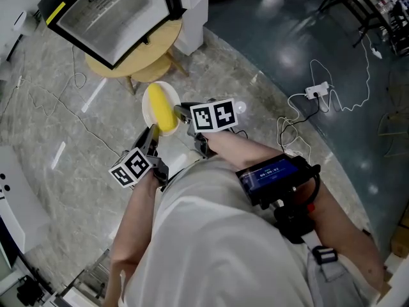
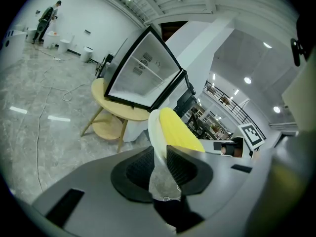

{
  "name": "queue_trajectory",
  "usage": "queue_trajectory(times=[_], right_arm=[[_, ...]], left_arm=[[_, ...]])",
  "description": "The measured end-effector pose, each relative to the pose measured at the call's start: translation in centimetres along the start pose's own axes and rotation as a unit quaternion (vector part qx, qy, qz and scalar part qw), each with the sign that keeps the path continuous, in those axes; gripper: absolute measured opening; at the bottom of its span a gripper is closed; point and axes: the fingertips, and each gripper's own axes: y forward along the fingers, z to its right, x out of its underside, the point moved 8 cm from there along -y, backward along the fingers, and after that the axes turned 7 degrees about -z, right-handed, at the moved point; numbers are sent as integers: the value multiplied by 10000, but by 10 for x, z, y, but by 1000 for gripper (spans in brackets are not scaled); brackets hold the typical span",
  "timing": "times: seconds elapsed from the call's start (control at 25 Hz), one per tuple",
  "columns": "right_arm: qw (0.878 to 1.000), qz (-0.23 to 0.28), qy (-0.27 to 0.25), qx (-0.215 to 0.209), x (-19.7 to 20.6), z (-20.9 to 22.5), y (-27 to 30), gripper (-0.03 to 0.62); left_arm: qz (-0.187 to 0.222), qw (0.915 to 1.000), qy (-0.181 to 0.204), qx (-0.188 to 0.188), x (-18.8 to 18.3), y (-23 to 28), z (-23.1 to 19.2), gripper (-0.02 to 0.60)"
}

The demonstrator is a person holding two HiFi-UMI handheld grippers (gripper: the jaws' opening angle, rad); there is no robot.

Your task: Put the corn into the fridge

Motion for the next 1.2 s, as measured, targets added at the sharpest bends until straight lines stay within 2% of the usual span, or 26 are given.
queue_trajectory(times=[1.2], right_arm=[[9999, -64, 143, -43, 7, 11, 4, 55]], left_arm=[[-56, 9999, 36, -96, 7, 5, -5, 84]])
